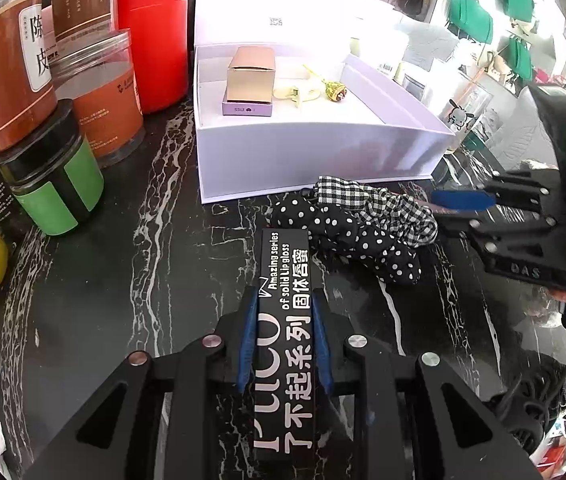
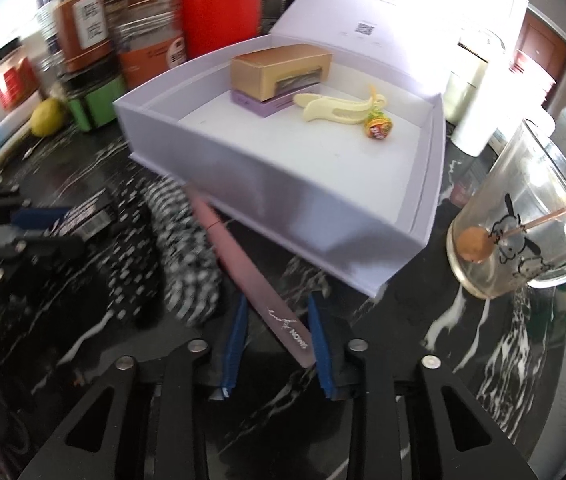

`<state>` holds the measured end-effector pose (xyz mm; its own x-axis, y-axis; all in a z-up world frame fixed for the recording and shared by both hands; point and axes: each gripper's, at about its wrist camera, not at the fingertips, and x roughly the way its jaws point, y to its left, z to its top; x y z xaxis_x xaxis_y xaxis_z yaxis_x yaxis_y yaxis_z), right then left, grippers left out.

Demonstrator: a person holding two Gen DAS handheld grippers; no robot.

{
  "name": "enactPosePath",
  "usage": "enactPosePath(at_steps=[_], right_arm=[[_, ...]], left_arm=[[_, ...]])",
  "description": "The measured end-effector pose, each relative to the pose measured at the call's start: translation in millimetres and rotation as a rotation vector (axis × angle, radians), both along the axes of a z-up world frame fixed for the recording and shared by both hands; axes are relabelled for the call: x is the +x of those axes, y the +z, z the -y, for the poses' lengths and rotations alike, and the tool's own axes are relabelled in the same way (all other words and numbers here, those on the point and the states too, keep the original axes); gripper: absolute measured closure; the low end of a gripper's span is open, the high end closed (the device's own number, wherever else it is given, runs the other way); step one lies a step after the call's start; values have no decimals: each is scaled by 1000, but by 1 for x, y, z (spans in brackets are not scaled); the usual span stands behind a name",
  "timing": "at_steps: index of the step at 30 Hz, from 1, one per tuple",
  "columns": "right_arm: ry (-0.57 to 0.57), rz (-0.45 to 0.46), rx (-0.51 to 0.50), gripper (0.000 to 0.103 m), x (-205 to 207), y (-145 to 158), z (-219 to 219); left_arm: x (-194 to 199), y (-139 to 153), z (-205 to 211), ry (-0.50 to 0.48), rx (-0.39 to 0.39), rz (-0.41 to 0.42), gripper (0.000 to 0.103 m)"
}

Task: Organize rigid objects
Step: 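Grasp the pink lip gloss tube with the right tool while the left holds the PUCO box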

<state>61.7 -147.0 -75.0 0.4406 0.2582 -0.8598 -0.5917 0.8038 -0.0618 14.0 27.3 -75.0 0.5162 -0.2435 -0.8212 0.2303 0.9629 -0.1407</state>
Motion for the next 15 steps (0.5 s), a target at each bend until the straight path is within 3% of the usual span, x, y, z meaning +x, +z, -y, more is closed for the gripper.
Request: enactPosePath(at_steps=[10, 15], right_arm=[[-99, -9, 20, 90, -47, 1, 16], [-148, -14, 27, 90, -69, 3, 27]], left_arm=[[-8, -1, 1, -6, -15, -5, 77], [-11, -1, 5, -20, -19, -9, 77]])
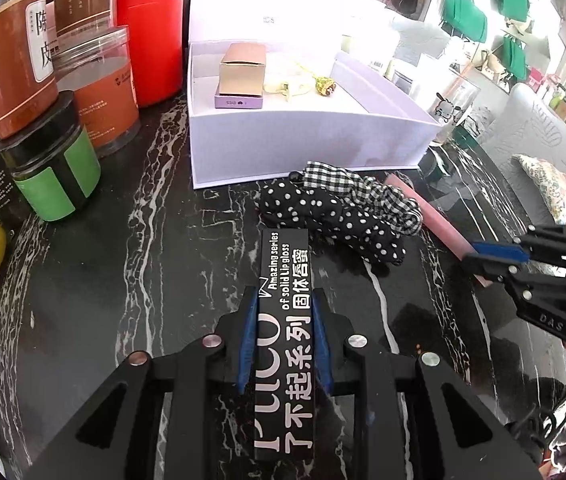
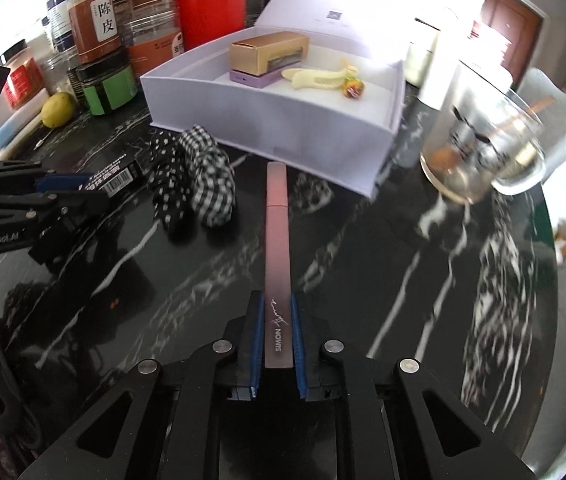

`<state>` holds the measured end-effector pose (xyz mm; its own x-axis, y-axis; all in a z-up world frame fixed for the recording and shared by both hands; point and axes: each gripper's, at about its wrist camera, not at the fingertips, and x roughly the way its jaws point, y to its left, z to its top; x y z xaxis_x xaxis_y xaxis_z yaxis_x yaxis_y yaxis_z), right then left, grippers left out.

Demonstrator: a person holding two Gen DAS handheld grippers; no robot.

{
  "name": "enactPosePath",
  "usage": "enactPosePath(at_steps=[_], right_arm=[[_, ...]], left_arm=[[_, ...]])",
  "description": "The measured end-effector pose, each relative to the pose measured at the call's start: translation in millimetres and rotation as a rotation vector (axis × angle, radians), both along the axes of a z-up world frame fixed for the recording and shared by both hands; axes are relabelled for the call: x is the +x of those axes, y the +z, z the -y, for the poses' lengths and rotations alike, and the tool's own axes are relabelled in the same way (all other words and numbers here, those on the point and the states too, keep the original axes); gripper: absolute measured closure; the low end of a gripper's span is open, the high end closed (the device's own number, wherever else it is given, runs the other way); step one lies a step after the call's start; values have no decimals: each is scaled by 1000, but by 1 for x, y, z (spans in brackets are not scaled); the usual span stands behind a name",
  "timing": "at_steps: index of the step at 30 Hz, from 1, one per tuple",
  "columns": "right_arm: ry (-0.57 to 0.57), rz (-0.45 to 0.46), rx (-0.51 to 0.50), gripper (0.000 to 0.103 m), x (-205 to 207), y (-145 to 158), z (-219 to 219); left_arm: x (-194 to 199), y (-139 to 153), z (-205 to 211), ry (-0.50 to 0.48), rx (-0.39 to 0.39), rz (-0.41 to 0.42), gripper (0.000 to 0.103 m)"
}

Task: Organize rigid objects
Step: 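Grasp the pink lip gloss tube with the right tool while the left holds the PUCO box, then lift the pink tube and PUCO box toward the white box with both tools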

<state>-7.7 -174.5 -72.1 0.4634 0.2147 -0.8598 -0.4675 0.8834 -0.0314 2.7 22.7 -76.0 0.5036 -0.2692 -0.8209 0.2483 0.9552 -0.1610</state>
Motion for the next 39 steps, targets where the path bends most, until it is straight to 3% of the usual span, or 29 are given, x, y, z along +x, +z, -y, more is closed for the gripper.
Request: enactPosePath(at_steps=[13, 26, 39], right_arm=[[-115, -51, 39, 90, -53, 2, 8], [-99, -12, 18, 82, -35, -2, -8], [-124, 39, 48, 90, -39, -3, -10]], left_arm=[[-11, -1, 4, -39, 21, 6, 77], [-12, -2, 3, -33, 13, 17, 77], [-13, -1, 0, -23, -2, 6, 77]])
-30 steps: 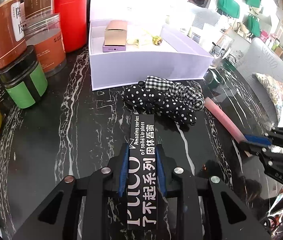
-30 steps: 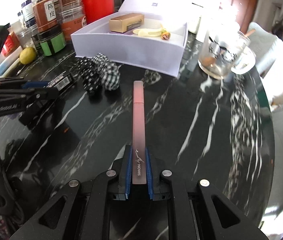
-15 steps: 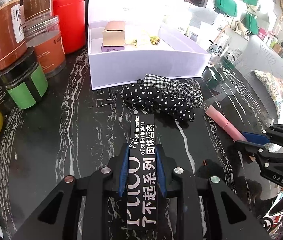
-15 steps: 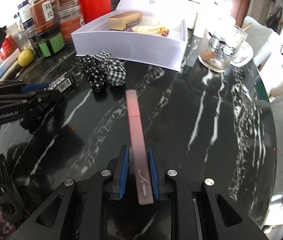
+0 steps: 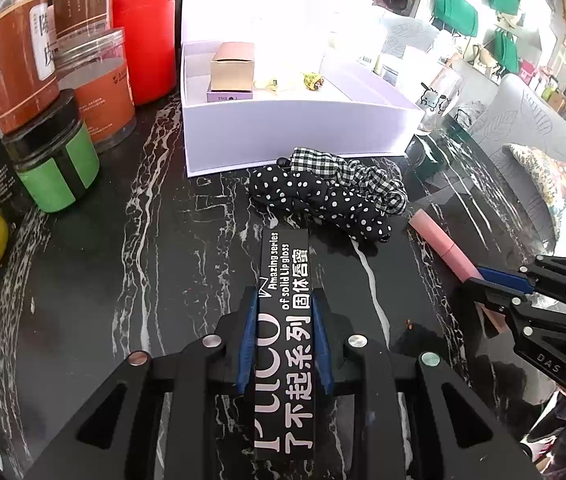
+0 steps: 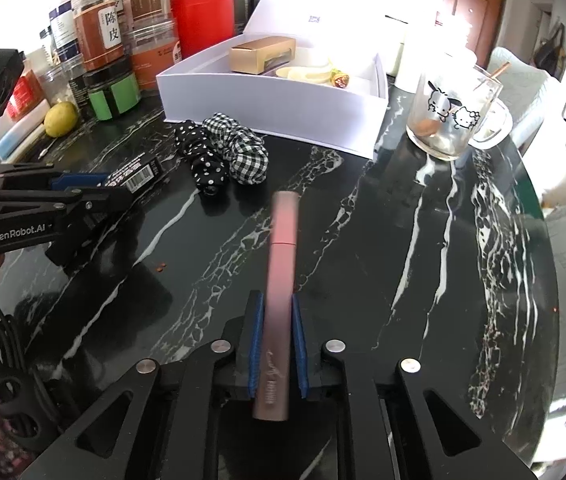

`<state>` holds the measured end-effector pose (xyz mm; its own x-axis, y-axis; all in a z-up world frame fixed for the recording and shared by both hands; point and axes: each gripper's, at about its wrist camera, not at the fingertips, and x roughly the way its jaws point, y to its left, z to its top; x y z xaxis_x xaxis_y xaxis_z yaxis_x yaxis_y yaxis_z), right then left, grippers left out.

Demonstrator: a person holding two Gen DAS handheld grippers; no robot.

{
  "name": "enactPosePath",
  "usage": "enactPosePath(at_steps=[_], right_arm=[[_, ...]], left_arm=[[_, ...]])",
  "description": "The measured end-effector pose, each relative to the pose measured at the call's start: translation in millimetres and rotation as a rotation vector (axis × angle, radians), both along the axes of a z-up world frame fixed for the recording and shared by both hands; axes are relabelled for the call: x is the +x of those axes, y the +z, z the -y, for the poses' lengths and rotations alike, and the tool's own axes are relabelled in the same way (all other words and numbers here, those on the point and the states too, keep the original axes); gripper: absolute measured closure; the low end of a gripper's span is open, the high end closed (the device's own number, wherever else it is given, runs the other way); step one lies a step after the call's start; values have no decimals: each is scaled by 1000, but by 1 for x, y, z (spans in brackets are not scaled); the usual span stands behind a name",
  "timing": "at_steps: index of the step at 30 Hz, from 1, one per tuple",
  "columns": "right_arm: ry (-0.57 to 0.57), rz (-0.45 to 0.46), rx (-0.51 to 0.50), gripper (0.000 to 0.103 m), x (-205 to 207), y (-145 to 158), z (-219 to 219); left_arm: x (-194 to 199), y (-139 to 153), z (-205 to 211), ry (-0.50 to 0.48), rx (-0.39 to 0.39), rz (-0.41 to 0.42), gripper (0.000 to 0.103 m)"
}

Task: Organize rigid objects
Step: 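Lift the pink tube and PUCO box toward the white box with both tools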

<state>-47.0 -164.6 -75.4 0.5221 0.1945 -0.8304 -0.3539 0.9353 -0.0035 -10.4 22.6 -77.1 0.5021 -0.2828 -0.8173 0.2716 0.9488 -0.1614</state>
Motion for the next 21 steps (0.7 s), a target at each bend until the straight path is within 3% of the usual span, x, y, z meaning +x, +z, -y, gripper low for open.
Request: enactPosePath(at_steps=[21], right_arm=[[-67, 70, 46, 90, -21, 27, 0]], left_arm=[[-20, 33, -8, -5, -8, 104, 77]])
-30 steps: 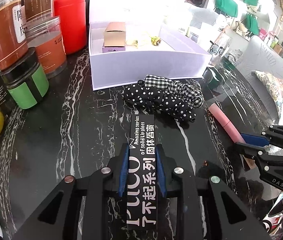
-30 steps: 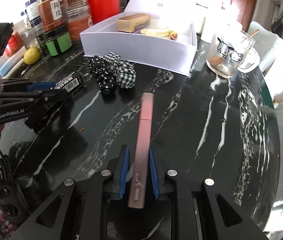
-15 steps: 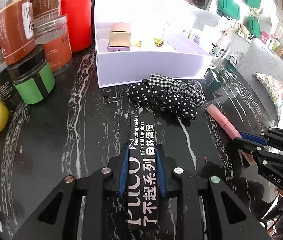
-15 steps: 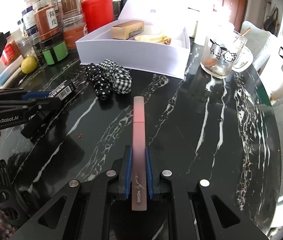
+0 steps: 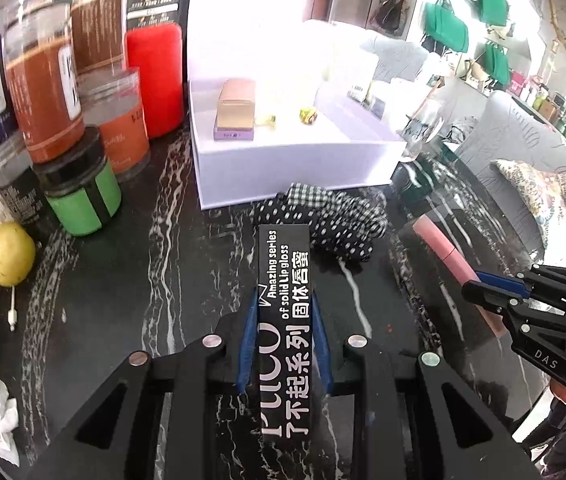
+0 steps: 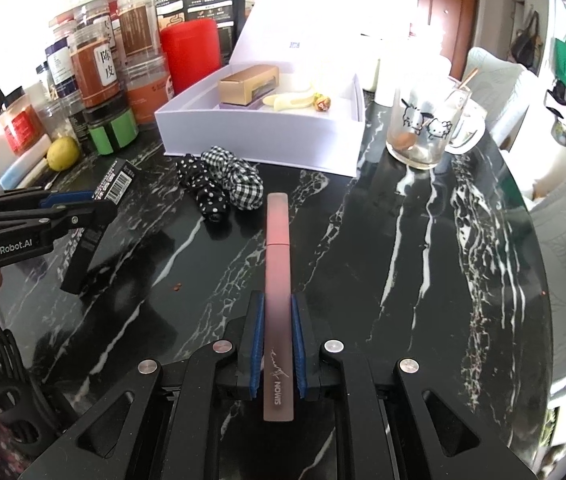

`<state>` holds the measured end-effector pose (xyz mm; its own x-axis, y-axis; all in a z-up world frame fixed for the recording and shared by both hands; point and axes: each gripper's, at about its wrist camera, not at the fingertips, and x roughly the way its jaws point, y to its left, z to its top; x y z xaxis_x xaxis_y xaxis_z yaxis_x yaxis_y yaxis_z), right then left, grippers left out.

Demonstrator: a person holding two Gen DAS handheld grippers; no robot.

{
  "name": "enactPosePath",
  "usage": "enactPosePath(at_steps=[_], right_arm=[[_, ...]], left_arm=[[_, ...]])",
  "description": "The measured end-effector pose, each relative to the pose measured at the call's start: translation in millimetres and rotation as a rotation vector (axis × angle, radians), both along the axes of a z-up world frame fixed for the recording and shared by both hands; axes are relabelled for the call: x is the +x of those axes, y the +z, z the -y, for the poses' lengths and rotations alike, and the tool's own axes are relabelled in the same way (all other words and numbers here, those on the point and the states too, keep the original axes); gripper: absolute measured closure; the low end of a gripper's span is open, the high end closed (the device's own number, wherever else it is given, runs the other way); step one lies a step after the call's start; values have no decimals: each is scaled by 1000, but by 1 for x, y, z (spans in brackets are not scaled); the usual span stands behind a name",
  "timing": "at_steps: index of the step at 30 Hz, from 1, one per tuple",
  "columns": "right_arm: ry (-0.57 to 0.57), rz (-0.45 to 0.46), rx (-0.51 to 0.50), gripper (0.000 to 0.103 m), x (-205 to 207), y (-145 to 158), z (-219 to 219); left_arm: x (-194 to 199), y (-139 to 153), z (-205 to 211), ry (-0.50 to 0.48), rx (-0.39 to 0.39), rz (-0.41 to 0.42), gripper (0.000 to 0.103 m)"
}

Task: Organize rigid objects
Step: 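Lift the pink tube and PUCO box toward the white box with both tools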

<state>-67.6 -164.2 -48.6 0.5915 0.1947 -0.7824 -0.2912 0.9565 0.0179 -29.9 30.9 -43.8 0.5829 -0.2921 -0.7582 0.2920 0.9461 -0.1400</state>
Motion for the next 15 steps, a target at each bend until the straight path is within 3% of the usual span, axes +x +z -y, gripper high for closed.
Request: enactPosePath(at_steps=[15], right_arm=[[-23, 98, 25, 90, -5, 37, 1]], left_arm=[[9, 50, 6, -19, -36, 132, 77]])
